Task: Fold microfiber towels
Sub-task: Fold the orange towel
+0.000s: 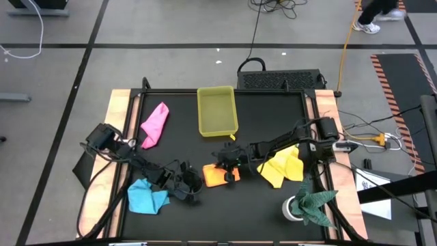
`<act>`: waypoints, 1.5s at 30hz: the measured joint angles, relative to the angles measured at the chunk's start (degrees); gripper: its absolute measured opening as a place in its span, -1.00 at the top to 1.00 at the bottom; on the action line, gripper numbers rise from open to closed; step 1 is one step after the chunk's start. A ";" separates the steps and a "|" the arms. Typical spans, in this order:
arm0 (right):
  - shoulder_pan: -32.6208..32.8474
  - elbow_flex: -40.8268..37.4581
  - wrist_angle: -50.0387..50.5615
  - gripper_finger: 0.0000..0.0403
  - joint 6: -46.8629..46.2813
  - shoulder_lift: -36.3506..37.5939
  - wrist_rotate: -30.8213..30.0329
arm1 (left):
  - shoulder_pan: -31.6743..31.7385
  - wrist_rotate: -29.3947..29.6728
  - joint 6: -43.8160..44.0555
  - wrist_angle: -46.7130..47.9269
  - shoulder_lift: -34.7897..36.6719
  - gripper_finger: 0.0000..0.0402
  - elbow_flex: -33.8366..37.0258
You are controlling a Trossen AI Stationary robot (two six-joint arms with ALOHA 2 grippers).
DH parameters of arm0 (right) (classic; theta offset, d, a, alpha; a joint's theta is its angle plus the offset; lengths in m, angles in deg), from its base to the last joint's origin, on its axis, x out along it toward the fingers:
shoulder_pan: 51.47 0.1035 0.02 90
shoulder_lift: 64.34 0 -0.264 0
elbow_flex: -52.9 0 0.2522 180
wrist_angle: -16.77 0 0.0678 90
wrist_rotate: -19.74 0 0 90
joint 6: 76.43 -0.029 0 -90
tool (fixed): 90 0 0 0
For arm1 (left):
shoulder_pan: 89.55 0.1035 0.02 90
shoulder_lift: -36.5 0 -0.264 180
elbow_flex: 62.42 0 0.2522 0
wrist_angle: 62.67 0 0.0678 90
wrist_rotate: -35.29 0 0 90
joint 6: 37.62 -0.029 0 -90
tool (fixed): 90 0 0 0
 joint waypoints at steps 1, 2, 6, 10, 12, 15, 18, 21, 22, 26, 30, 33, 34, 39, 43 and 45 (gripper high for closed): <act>0.00 0.01 0.04 0.99 0.00 0.41 -0.01 | -0.05 0.02 -0.35 -0.13 0.00 0.90 0.00; 0.00 0.01 -0.01 0.99 -0.13 0.56 -0.06 | -0.03 0.02 -0.40 -0.14 0.00 0.90 0.00; -0.02 -0.01 0.20 0.99 -0.73 0.62 -0.39 | -0.01 0.04 -0.58 -0.64 0.00 0.90 0.00; -0.02 -0.01 0.27 0.99 -0.67 0.98 -0.25 | 0.01 0.34 -0.65 -0.86 0.00 0.90 0.00; -0.02 -0.05 -0.17 0.99 -0.65 1.75 -0.22 | 0.01 0.46 -0.69 -0.86 0.00 0.90 0.00; 0.00 -0.02 -0.50 0.99 -0.65 3.28 -1.42 | 0.04 0.49 -0.75 -0.95 0.00 0.90 0.00; -0.03 -0.01 -0.28 0.99 -0.61 3.48 -4.67 | 0.06 0.57 -1.00 -1.18 0.00 0.90 0.00; -0.17 0.02 -0.06 0.99 -0.63 2.75 -4.79 | 0.06 0.64 -0.97 -1.23 0.00 0.90 0.00; -0.17 0.03 0.07 0.99 -0.63 2.30 -4.81 | 0.06 0.66 -0.98 -1.33 0.00 0.90 0.00; -0.15 -0.01 -1.07 0.99 -0.63 -0.05 -4.92 | 0.06 0.64 -2.00 -2.87 0.02 0.90 0.00; -0.46 0.01 -2.82 0.99 -0.62 -1.22 -5.03 | -0.37 -2.06 -3.51 -4.46 0.43 0.90 0.00; -0.55 -0.01 -2.30 0.99 -0.50 -1.26 -6.92 | -1.51 -4.76 -4.85 -5.28 1.69 0.90 -0.04; -0.55 -0.01 -2.34 0.99 -0.08 -1.26 -7.59 | -2.01 -4.93 -5.24 -5.08 2.17 0.90 -0.03; -0.52 -0.01 -2.64 0.99 0.50 -1.26 -7.69 | -3.69 0.13 -9.16 -7.60 3.92 0.90 -0.04; -0.50 -0.01 -2.63 0.94 1.06 -1.26 -7.67 | -1.88 4.38 -12.42 -12.51 3.02 0.90 -0.10; -0.50 -0.01 -2.64 0.86 1.65 -1.26 -7.63 | -0.11 4.50 -12.15 -12.00 2.15 0.90 0.01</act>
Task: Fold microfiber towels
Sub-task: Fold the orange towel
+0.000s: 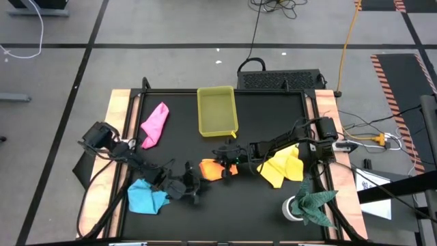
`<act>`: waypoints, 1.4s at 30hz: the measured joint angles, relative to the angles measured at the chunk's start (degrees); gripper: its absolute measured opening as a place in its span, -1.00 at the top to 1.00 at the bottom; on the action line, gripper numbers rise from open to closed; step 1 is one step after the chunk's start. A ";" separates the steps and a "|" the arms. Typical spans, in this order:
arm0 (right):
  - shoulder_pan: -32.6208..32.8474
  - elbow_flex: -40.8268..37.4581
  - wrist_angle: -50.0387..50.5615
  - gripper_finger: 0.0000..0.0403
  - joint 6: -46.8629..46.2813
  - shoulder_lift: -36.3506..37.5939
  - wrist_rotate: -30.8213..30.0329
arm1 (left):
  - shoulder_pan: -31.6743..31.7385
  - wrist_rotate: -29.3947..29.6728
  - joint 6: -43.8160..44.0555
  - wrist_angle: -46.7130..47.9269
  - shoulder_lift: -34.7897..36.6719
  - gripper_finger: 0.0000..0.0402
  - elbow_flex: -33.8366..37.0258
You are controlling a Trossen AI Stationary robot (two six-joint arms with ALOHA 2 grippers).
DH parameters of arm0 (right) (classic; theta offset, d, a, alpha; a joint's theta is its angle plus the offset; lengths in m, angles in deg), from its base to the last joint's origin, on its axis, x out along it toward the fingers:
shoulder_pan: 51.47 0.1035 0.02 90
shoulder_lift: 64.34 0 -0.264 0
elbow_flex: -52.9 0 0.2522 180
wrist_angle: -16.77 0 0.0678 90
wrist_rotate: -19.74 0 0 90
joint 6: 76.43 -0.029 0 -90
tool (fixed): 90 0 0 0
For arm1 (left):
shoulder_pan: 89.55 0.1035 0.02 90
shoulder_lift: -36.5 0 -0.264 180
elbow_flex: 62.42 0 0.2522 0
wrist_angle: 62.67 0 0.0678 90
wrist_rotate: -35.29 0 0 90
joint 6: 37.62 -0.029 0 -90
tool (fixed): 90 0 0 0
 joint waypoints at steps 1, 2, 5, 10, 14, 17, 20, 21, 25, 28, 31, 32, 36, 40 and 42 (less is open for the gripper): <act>0.00 0.00 0.00 0.81 0.30 0.00 -0.02 | 0.83 0.04 0.67 0.11 -0.47 0.90 0.03; 0.00 0.00 -0.04 0.75 0.46 0.00 -0.06 | 1.62 0.02 1.60 -0.29 -0.98 0.90 0.02; -0.18 0.00 -0.19 0.57 1.97 0.00 -0.17 | 3.08 0.00 4.94 1.95 -2.14 0.90 -0.01; -1.09 0.00 2.83 0.32 3.34 2.73 -3.36 | 3.23 -0.42 8.53 3.98 -2.92 0.90 0.01; -0.90 0.00 7.33 0.29 3.38 5.70 -12.21 | 3.03 -0.44 8.74 4.12 -2.92 0.90 -0.01; 0.26 0.00 9.78 0.31 3.73 7.75 -13.20 | 2.90 -0.44 8.72 4.14 -2.92 0.90 -0.01; 1.91 0.00 12.30 0.36 5.14 9.45 -11.04 | 2.90 -0.44 8.97 3.54 -2.92 0.90 -0.01; 2.45 0.00 12.84 0.37 5.31 9.81 -10.20 | 2.90 -0.43 9.11 2.90 -2.92 0.90 -0.01; 4.74 -0.01 13.39 0.47 5.30 10.77 -10.16 | 3.04 -0.40 8.36 -2.86 -2.92 0.90 -0.01; 5.49 -0.57 13.30 0.57 4.30 10.73 -7.58 | 3.73 0.83 8.09 -3.91 -2.92 0.90 -0.02; 4.95 -3.82 10.43 0.67 2.09 10.73 -7.55 | 4.83 4.95 9.27 -1.77 -2.92 0.89 -0.04; 4.42 -5.40 8.71 0.71 1.20 10.73 -7.91 | 5.30 5.80 10.48 -0.15 -2.92 0.90 -0.02; 1.46 -12.80 -1.78 0.88 -3.12 9.84 -8.92 | 6.57 8.10 16.86 6.36 -2.92 0.90 -0.01; -0.50 -18.36 -12.33 0.99 -5.80 6.58 -8.83 | 6.88 8.70 20.51 9.98 -2.92 0.90 -0.01; -0.72 -19.47 -15.82 0.98 -6.21 5.20 -8.93 | 6.87 8.67 20.70 10.24 -2.92 0.89 -0.01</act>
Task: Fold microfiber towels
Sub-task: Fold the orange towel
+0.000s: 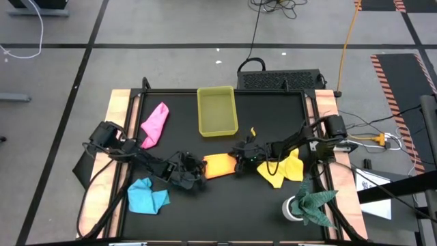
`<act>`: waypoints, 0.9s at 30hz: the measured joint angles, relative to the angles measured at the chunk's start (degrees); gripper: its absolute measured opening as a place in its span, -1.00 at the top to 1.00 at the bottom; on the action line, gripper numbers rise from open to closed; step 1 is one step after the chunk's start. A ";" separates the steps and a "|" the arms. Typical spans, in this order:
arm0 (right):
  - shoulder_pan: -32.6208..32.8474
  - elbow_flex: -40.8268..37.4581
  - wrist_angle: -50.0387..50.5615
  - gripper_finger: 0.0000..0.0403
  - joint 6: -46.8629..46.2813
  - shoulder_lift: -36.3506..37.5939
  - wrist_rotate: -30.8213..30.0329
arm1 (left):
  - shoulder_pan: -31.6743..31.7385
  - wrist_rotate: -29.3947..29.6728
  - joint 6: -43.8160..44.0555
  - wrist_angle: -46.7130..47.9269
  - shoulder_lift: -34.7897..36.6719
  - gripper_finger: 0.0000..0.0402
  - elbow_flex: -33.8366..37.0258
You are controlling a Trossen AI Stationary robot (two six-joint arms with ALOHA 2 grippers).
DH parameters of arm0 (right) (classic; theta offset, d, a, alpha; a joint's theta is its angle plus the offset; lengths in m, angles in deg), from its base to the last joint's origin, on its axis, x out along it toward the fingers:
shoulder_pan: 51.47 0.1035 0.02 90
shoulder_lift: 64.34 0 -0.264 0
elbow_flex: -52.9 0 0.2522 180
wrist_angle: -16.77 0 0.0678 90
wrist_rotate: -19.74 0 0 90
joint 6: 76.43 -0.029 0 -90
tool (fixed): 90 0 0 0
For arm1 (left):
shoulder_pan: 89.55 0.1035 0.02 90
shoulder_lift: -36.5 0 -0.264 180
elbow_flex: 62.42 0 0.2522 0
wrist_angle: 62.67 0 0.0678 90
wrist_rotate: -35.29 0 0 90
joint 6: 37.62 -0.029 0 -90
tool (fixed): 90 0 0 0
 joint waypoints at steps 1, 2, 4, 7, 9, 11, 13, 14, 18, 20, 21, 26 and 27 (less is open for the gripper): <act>0.00 -0.27 -1.20 0.97 0.17 -0.37 -0.03 | -0.12 -0.12 0.02 -0.02 0.00 0.89 0.00; 0.03 -0.39 -1.66 0.96 0.88 -0.52 -0.04 | -0.20 -0.34 0.08 -0.04 0.00 0.90 0.00; 0.35 -0.40 -1.86 0.96 2.47 -0.15 -0.04 | -0.63 -0.79 0.15 -0.30 0.00 0.90 0.00; 0.79 -0.51 -1.43 0.96 3.70 2.55 -0.14 | -1.55 -0.81 -0.02 -0.47 0.81 0.90 0.00; 1.08 -0.47 -1.44 0.96 3.60 4.64 -0.14 | -2.05 -0.64 -0.07 -0.69 1.71 0.90 0.00; 1.66 -0.46 -1.22 0.96 3.54 6.06 -0.10 | -2.48 0.15 -0.27 -1.23 2.44 0.90 0.00; 2.53 -0.46 -1.31 0.96 3.40 6.95 -0.02 | -2.55 0.99 -1.91 -4.50 2.47 0.90 0.00; 2.96 -0.46 -1.61 0.96 3.10 7.06 0.33 | -2.29 0.92 -3.46 -6.15 2.41 0.90 0.00; 3.54 -0.44 -1.96 0.98 0.77 5.64 6.09 | 0.37 -4.36 -5.73 -7.30 0.29 0.90 -0.07; 3.49 -0.46 -1.52 0.99 0.53 3.84 7.65 | 1.37 -6.76 -3.72 -5.56 -0.73 0.90 0.02; 3.49 -0.46 -1.55 0.99 0.51 2.82 7.70 | 1.65 -8.52 -2.45 -4.84 -1.10 0.90 -0.01; 3.49 -0.34 -2.34 0.99 0.87 -0.71 7.88 | 0.77 -12.25 0.72 -2.32 -1.06 0.90 -0.11; 3.49 -0.33 -2.35 0.99 1.48 -0.73 7.99 | 0.32 -12.47 0.71 -2.01 -0.57 0.90 -0.11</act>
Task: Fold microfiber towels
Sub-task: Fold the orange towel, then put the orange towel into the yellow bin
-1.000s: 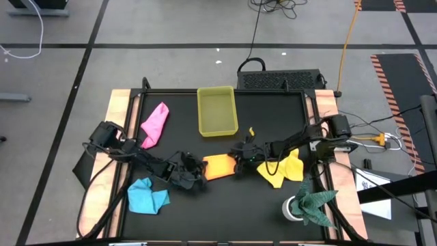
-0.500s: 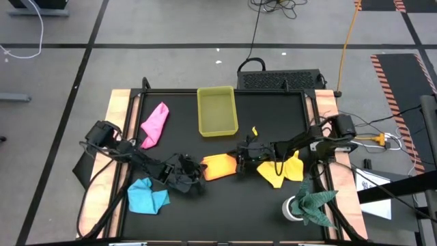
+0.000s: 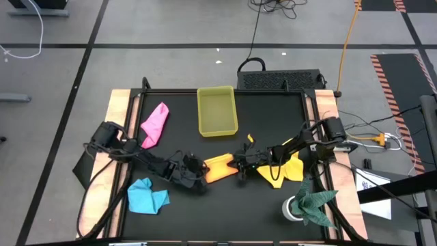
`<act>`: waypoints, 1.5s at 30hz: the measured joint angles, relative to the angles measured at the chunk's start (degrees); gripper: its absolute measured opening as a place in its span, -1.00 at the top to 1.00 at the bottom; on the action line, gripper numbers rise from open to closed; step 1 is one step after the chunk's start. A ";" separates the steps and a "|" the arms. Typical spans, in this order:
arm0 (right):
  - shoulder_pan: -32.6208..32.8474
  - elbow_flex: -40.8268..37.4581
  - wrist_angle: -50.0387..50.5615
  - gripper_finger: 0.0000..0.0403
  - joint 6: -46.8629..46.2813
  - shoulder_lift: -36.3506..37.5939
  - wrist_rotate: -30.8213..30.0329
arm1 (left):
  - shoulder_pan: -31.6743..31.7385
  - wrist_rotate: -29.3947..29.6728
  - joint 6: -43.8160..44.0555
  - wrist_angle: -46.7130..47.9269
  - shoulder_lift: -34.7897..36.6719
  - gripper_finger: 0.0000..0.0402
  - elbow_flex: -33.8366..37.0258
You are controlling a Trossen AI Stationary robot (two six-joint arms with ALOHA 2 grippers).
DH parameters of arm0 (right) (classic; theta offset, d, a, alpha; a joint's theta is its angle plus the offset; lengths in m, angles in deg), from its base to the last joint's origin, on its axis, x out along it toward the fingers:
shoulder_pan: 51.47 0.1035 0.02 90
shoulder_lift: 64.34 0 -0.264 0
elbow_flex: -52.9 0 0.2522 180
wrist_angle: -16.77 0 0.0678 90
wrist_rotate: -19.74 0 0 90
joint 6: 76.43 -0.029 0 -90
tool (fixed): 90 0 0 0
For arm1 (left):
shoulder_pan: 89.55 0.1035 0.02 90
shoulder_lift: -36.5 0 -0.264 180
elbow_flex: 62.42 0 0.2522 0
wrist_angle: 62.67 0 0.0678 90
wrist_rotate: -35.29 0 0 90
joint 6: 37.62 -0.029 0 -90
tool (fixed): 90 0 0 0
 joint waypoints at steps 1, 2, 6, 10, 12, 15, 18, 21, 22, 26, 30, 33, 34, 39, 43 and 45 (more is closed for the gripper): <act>0.08 0.00 0.02 0.99 0.69 0.08 0.02 | -0.40 -0.25 -0.28 0.40 0.67 0.90 0.02; 0.27 -0.02 0.46 0.99 1.36 0.65 -0.07 | -0.73 -0.63 -0.59 0.52 1.20 0.90 0.04; 1.54 -0.13 0.94 0.99 4.07 4.51 -0.48 | -2.09 -0.51 -0.82 2.66 4.12 0.90 0.13; 2.96 -0.09 0.41 0.99 4.86 7.78 -0.75 | -2.96 3.12 -1.79 2.06 4.96 0.90 0.13; 3.28 -0.10 0.40 0.99 4.04 8.01 -3.70 | -2.74 3.36 -2.54 1.00 4.93 0.90 0.12; 2.89 -0.09 0.55 0.99 2.69 6.98 -10.43 | -2.25 3.54 -1.69 1.94 3.33 0.90 0.09; 1.23 -0.11 0.79 0.99 2.53 4.36 -11.05 | -1.46 3.53 -0.35 3.03 1.58 0.90 0.08; 0.63 -0.11 0.98 0.99 2.08 1.86 -10.97 | -0.74 3.73 0.61 3.90 0.21 0.90 -0.04; 0.71 -0.12 2.00 0.99 2.09 1.46 -10.97 | -0.51 4.33 0.52 3.95 -0.08 0.90 -0.04; 1.82 -0.07 6.03 0.99 -0.76 2.33 -12.83 | 0.33 6.96 -2.79 5.50 0.79 0.90 0.02; 5.00 -0.24 8.64 1.00 -2.36 4.91 -15.54 | 0.35 7.71 -4.15 9.19 5.11 0.90 0.18; 6.99 -0.17 7.41 1.00 -1.99 7.00 -15.57 | -1.19 8.12 -4.05 9.43 8.46 0.90 0.12; 7.35 -0.17 6.50 1.00 -1.92 7.25 -15.55 | -1.89 8.22 -4.35 9.38 9.24 0.90 0.15; 6.21 -0.13 2.06 1.00 0.55 6.24 -15.21 | -4.60 3.50 -6.51 4.84 8.78 0.90 0.12; 3.17 -0.11 1.78 1.00 1.33 4.70 -13.04 | -5.26 -0.67 -7.69 3.77 4.80 0.90 0.13; 2.46 -0.13 3.10 1.00 1.32 4.10 -12.19 | -4.90 -0.60 -7.08 3.70 2.75 0.90 0.12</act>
